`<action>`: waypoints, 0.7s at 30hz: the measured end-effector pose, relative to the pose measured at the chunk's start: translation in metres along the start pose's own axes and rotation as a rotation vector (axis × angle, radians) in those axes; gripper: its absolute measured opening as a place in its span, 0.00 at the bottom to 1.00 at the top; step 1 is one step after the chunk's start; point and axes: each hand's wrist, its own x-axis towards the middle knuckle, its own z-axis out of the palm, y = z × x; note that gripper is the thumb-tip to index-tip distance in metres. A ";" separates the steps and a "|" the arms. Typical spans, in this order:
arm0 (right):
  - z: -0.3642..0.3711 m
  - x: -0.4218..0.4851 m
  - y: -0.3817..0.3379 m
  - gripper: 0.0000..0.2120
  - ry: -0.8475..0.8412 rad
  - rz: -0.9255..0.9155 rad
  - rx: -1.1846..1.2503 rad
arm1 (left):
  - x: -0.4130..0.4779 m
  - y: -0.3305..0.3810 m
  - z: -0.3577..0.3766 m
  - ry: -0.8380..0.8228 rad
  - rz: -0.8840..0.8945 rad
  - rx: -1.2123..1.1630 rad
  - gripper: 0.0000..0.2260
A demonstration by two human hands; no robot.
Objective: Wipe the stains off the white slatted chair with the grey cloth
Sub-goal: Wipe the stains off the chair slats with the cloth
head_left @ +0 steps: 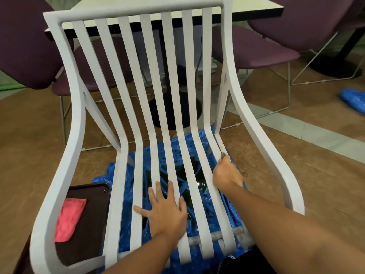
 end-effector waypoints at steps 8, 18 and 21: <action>-0.015 -0.049 0.029 0.15 -0.135 -0.019 -0.126 | -0.004 -0.001 0.000 0.025 0.016 -0.022 0.28; -0.058 -0.090 0.016 0.11 0.121 0.001 0.381 | -0.018 -0.019 0.004 0.194 0.136 -0.378 0.11; -0.084 -0.109 -0.010 0.09 -0.023 -0.007 0.763 | -0.026 -0.027 0.000 0.256 0.148 -0.565 0.06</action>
